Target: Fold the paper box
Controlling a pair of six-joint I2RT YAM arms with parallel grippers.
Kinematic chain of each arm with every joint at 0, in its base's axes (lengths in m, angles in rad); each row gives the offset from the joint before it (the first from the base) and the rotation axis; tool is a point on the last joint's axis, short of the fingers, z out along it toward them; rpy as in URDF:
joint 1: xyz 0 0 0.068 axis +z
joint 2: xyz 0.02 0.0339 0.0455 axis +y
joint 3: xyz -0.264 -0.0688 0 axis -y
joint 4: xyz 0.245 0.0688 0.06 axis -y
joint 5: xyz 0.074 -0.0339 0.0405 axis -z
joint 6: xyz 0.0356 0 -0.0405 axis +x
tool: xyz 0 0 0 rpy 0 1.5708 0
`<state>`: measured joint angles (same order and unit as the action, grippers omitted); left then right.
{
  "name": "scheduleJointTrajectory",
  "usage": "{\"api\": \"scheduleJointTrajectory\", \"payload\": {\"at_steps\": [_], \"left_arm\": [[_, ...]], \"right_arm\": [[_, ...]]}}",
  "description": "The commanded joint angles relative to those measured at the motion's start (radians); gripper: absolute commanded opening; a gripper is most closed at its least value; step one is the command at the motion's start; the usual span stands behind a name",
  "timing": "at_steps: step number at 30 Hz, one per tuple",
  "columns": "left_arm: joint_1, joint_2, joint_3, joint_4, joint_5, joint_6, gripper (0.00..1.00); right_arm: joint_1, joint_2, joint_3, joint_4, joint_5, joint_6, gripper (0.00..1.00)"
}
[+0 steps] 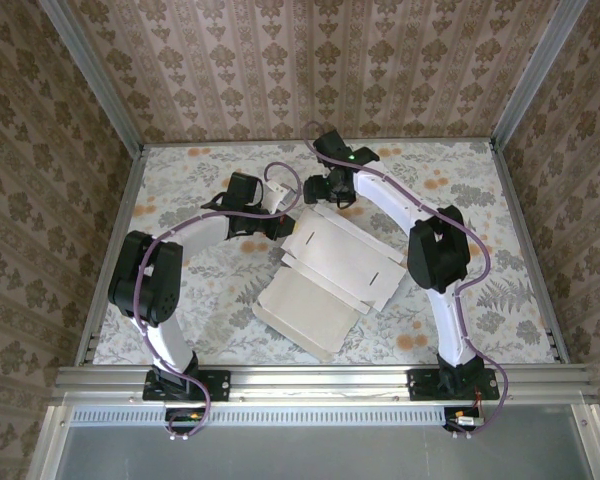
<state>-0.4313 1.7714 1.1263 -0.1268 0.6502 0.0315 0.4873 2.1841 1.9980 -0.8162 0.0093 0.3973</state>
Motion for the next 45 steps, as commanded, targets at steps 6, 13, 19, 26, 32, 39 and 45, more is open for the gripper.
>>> {"api": "scheduleJointTrajectory", "payload": {"at_steps": [6,13,19,26,32,39,45], "left_arm": [[0.005,-0.022,0.018,-0.008,0.0,0.016,0.0],[0.006,-0.039,0.011,-0.011,-0.031,0.013,0.0],[0.014,-0.036,0.015,0.003,-0.029,0.001,0.0],[0.016,-0.051,0.009,0.005,-0.037,-0.004,0.0],[0.016,-0.061,0.007,0.007,-0.038,0.0,0.0],[0.011,-0.06,0.003,0.007,-0.031,0.005,0.0],[0.003,-0.063,0.001,0.007,-0.036,0.006,0.0]], "right_arm": [[0.004,-0.049,-0.056,-0.02,0.026,-0.005,0.69],[0.004,-0.101,-0.081,-0.027,0.038,-0.022,0.62],[-0.001,-0.162,-0.139,-0.023,0.053,-0.041,0.55],[-0.009,-0.218,-0.204,-0.003,0.033,-0.057,0.5],[-0.015,-0.257,-0.265,0.021,-0.025,-0.09,0.48],[-0.041,-0.288,-0.279,0.047,-0.109,-0.121,0.5],[-0.054,-0.211,-0.157,0.04,-0.174,-0.089,0.56]]}}
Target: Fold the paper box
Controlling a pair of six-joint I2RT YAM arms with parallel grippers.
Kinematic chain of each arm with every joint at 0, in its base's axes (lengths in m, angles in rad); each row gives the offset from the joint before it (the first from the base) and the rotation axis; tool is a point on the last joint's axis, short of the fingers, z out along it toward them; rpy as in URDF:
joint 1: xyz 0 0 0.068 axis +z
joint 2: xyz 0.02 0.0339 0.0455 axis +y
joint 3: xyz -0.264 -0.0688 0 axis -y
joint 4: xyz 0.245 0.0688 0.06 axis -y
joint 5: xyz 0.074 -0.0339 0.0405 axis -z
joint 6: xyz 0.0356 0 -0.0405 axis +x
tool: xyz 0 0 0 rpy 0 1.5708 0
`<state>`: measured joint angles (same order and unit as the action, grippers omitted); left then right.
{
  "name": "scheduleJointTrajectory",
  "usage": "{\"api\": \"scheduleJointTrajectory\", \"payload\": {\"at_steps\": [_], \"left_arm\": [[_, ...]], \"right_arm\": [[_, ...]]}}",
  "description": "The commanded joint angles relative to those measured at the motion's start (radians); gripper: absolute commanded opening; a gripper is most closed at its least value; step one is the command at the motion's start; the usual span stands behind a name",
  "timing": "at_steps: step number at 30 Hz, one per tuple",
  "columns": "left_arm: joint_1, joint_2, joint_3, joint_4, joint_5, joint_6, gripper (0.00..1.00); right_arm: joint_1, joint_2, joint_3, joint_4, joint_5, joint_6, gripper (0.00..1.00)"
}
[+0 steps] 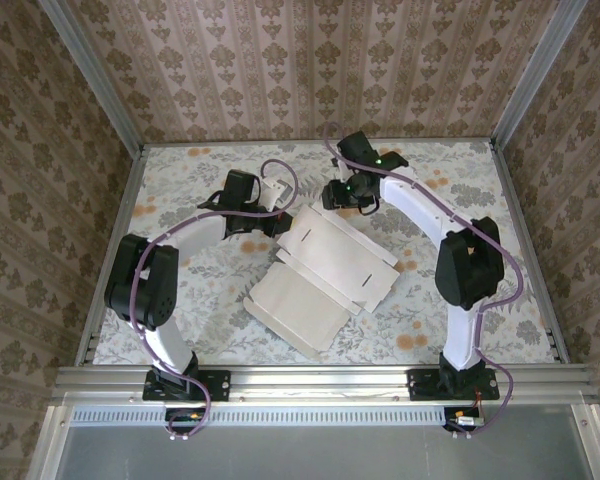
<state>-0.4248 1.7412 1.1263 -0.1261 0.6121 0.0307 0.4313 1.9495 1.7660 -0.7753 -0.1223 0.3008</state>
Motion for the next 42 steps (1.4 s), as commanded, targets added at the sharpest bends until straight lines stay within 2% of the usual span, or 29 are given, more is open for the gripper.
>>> {"api": "scheduleJointTrajectory", "payload": {"at_steps": [1,6,17,26,33,42], "left_arm": [[-0.006,-0.032,0.003,0.009,0.003,0.005,0.0],[-0.006,-0.041,0.003,0.005,0.0,0.008,0.0],[-0.006,-0.055,-0.008,0.009,-0.011,0.01,0.0],[-0.014,-0.059,-0.01,0.028,-0.012,0.003,0.0],[-0.025,-0.063,-0.013,0.035,-0.017,0.007,0.0],[-0.025,-0.077,-0.018,0.051,-0.013,0.002,0.0]], "right_arm": [[0.005,0.044,0.101,-0.01,-0.03,0.019,0.61],[0.009,0.114,0.156,0.023,-0.005,0.083,0.72],[0.007,0.269,0.358,-0.119,-0.096,0.024,1.0],[-0.025,0.27,0.359,-0.164,-0.199,-0.021,1.0],[-0.042,0.293,0.382,-0.183,-0.203,-0.036,1.0],[-0.114,0.298,0.346,-0.147,-0.27,-0.031,0.97]]}}
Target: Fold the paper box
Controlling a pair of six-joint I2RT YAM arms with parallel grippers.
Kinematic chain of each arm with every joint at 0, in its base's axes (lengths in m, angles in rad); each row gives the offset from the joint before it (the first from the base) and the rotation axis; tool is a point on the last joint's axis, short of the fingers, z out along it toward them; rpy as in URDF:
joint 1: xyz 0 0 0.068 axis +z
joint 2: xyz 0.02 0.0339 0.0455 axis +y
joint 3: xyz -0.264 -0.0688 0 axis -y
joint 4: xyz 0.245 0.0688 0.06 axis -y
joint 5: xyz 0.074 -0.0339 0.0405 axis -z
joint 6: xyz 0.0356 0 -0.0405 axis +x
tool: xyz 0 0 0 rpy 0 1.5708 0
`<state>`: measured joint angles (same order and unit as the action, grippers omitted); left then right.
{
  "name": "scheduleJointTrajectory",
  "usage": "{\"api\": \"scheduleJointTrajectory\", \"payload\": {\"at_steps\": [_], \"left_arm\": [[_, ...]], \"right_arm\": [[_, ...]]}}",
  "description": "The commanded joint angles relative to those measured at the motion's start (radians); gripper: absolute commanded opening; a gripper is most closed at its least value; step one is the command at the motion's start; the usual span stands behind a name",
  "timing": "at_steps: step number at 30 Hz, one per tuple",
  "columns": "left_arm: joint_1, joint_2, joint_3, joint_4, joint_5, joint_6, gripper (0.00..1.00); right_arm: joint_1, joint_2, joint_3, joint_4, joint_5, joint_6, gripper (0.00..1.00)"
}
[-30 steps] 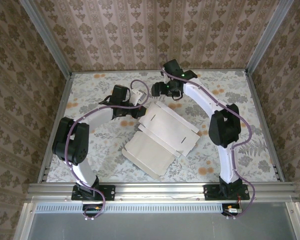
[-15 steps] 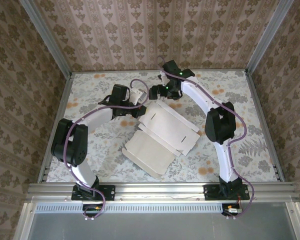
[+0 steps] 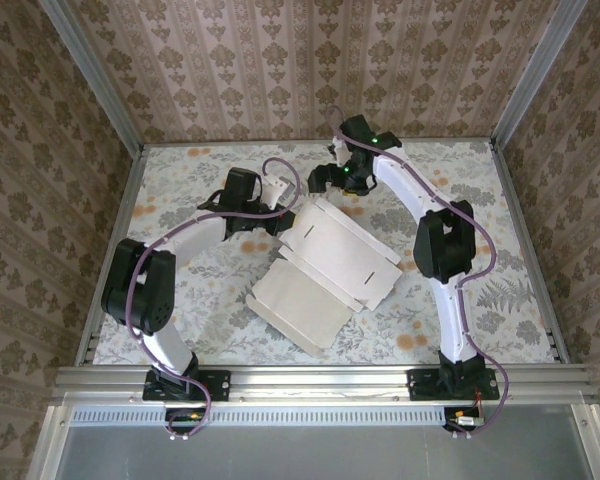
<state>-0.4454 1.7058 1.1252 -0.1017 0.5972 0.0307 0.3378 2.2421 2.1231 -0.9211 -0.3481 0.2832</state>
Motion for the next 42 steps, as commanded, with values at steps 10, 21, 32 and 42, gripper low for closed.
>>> {"api": "scheduleJointTrajectory", "payload": {"at_steps": [10,21,32,42], "left_arm": [[-0.005,-0.045,-0.014,0.04,0.004,0.0,0.0],[-0.004,-0.038,-0.008,0.048,0.002,-0.005,0.0],[-0.004,-0.037,-0.014,0.034,-0.009,0.006,0.0],[-0.004,-0.027,-0.011,0.037,-0.008,0.006,0.0]], "right_arm": [[-0.073,0.017,-0.076,0.033,-0.121,-0.034,0.93],[-0.075,-0.029,-0.171,0.09,-0.255,-0.098,0.9],[-0.087,-0.094,-0.244,0.117,-0.291,-0.116,0.82],[-0.105,-0.159,-0.322,0.173,-0.375,-0.098,0.69]]}}
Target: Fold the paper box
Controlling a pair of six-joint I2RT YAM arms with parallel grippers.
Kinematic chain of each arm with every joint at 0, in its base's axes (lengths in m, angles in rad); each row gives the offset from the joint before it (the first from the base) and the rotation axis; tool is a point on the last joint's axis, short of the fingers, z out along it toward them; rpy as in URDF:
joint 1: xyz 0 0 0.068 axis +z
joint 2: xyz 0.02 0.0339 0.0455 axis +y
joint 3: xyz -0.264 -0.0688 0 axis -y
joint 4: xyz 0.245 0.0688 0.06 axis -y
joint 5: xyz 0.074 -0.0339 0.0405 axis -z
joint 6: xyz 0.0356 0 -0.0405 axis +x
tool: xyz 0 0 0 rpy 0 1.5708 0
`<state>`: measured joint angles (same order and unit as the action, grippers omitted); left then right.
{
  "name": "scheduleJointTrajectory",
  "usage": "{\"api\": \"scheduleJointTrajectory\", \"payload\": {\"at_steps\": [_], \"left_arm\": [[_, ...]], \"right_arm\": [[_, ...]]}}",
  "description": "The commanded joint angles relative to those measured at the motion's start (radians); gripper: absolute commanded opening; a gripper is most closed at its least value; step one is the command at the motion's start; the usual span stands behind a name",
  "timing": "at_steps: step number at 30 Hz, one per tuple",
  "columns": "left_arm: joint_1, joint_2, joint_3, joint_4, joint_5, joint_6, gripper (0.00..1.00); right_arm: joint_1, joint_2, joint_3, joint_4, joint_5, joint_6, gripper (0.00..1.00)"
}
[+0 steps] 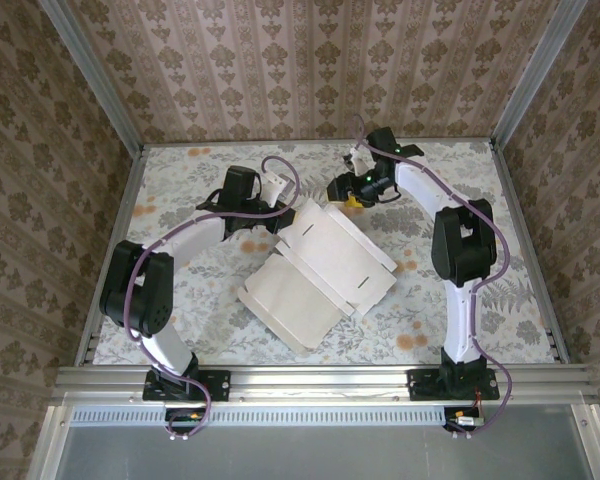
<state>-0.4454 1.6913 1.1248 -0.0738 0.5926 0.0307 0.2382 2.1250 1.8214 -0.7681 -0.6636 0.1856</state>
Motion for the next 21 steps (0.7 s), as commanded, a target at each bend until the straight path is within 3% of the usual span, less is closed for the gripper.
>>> {"api": "scheduleJointTrajectory", "payload": {"at_steps": [1,17,21], "left_arm": [[-0.005,-0.013,-0.011,0.009,-0.003,0.006,0.0],[-0.004,-0.013,-0.014,0.007,-0.002,0.006,0.0],[-0.004,-0.013,-0.009,0.004,-0.002,0.006,0.0]], "right_arm": [[-0.005,-0.046,-0.026,0.026,-0.073,0.002,0.67],[-0.008,-0.075,-0.087,0.046,-0.146,-0.016,0.53],[-0.007,-0.073,-0.089,0.035,-0.158,-0.028,0.45]]}}
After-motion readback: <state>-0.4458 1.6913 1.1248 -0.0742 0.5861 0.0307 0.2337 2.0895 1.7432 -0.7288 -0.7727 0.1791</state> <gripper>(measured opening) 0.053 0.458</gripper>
